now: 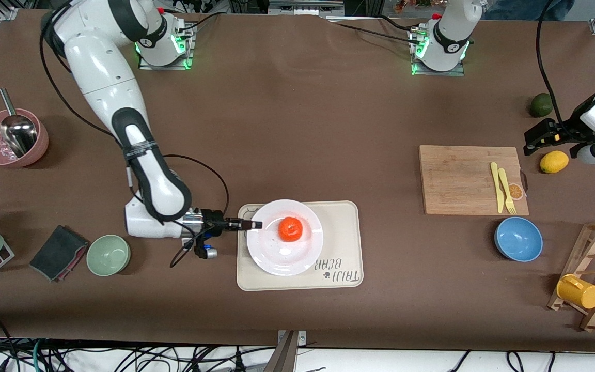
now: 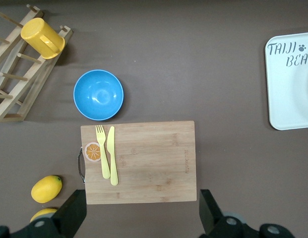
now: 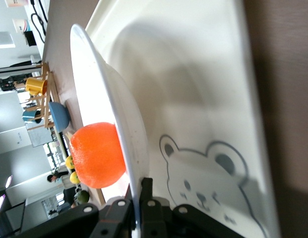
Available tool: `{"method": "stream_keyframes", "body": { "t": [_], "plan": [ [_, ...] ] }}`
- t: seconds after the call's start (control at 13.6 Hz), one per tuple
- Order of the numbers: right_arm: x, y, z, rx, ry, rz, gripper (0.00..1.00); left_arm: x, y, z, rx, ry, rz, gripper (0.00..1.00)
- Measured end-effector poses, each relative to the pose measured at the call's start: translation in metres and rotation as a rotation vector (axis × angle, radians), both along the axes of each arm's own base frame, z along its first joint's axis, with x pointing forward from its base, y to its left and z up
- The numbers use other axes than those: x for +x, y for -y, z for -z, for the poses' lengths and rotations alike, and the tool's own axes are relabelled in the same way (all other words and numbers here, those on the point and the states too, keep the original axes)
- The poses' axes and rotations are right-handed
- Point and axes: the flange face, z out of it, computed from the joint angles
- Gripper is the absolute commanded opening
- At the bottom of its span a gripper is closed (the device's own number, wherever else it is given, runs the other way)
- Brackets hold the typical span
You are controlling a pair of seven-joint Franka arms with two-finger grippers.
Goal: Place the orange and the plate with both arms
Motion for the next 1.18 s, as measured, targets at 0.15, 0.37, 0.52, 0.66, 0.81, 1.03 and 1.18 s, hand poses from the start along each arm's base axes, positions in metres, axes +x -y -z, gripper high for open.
{"method": "stream_keyframes", "body": {
  "t": [0.15, 0.37, 0.52, 0.66, 0.81, 1.03, 1.18],
  "plan": [
    [0.001, -0.013, 0.003, -0.004, 0.003, 0.004, 1.00, 0.000, 0.000, 0.000, 0.000, 0.000, -0.001, 1.00],
    [0.007, -0.018, -0.008, -0.019, 0.041, -0.022, 1.00, 0.000, -0.004, 0.000, 0.000, 0.000, -0.006, 1.00],
    [0.012, -0.016, -0.022, -0.108, 0.108, -0.116, 1.00, 0.000, -0.004, 0.000, 0.000, 0.000, -0.007, 1.00],
    [0.012, -0.016, -0.043, -0.216, 0.150, -0.236, 1.00, 0.000, -0.004, -0.001, 0.000, 0.005, -0.008, 1.00],
    [0.009, -0.013, -0.075, -0.386, 0.168, -0.364, 1.00, 0.001, -0.005, -0.002, 0.000, 0.010, -0.008, 1.00],
    [0.002, 0.000, -0.129, -0.628, 0.179, -0.515, 1.00, 0.001, -0.008, -0.002, 0.000, 0.012, -0.013, 1.00],
    [-0.005, 0.020, -0.166, -0.774, 0.157, -0.608, 1.00, 0.001, -0.009, -0.003, 0.000, 0.013, -0.015, 1.00]
  ]
}}
